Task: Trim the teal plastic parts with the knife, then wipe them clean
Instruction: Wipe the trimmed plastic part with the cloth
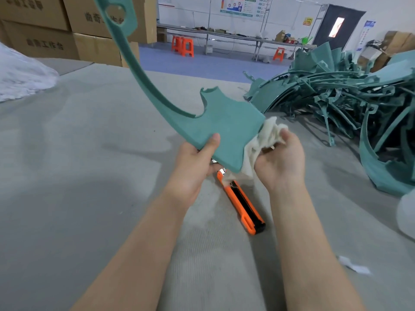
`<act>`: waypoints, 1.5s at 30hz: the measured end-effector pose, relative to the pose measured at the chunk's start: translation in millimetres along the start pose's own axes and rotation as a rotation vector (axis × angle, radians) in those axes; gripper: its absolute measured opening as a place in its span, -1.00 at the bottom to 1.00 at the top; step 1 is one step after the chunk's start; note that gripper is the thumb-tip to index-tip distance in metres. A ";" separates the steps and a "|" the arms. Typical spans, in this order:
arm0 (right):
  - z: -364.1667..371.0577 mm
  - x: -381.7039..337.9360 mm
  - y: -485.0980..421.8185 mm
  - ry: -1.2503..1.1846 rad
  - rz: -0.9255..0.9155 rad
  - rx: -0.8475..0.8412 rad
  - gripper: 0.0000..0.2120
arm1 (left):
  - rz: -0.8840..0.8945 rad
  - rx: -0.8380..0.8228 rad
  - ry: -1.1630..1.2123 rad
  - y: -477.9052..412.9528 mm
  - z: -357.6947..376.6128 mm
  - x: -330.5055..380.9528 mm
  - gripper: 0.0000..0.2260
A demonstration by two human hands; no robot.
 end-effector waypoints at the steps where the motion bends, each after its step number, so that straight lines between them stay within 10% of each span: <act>1: 2.1 2.1 1.5 0.091 -0.022 0.007 -0.63 | 0.023 0.028 0.002 -0.1 -0.5 0.4 -0.85; 7: 23.8 34.8 21.8 0.981 -0.206 -0.085 -0.79 | 0.147 0.204 0.122 -6.1 -17.4 11.6 -0.84; 24: -26.8 -12.7 1.7 0.489 -0.355 0.360 -0.57 | -0.067 -0.244 -0.158 4.6 16.0 -10.4 -0.85; 30: -24.1 -3.5 -0.3 0.188 -0.188 0.251 -0.61 | -0.120 -0.225 -0.074 7.3 12.0 -15.9 -0.86; 36: 12.8 29.1 8.2 0.587 -0.313 0.038 -0.67 | -0.038 -0.040 0.179 -4.6 -1.4 -4.0 -0.81; 45: -12.7 1.6 1.6 0.485 -0.280 0.222 -0.55 | -0.152 -0.206 0.034 2.2 3.3 -5.4 -0.85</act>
Point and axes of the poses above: each hand's wrist, its own y-axis away from the middle knuckle, its own z-axis out of the palm, x = y × z, the point moved 6 cm from there along -y, towards the middle knuckle, and after that the axes turned 3 degrees about x, right-handed, at the moved point
